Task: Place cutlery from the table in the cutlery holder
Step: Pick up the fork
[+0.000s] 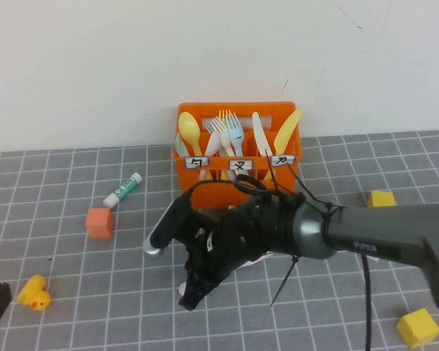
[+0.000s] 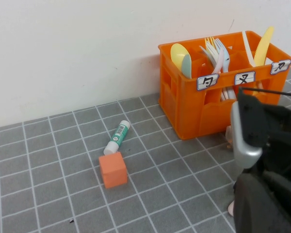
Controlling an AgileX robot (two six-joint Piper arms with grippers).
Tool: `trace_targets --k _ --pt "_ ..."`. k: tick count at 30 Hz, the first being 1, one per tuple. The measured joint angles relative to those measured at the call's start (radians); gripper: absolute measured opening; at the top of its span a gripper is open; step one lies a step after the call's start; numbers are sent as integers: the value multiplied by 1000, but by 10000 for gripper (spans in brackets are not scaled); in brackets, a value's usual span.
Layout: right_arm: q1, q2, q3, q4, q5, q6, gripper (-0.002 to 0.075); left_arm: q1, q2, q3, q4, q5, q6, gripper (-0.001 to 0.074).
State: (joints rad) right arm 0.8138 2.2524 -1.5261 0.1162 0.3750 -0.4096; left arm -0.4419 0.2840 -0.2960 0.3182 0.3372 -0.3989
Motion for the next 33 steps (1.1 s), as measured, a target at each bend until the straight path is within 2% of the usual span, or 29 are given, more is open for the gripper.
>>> trace_targets --k 7,16,23,29,33 --pt "0 51 -79 6 68 -5 -1 0 0 0 0 0 0 0" --pt "0 54 -120 -20 375 -124 -1 0 0 0 0 0 0 0" --pt "0 37 -119 -158 608 -86 -1 0 0 0 0 0 -3 0" --pt "-9 -10 -119 -337 721 -11 -1 0 0 2 0 0 -3 0" --pt "-51 -51 -119 -342 757 13 -1 0 0 2 0 0 -3 0"
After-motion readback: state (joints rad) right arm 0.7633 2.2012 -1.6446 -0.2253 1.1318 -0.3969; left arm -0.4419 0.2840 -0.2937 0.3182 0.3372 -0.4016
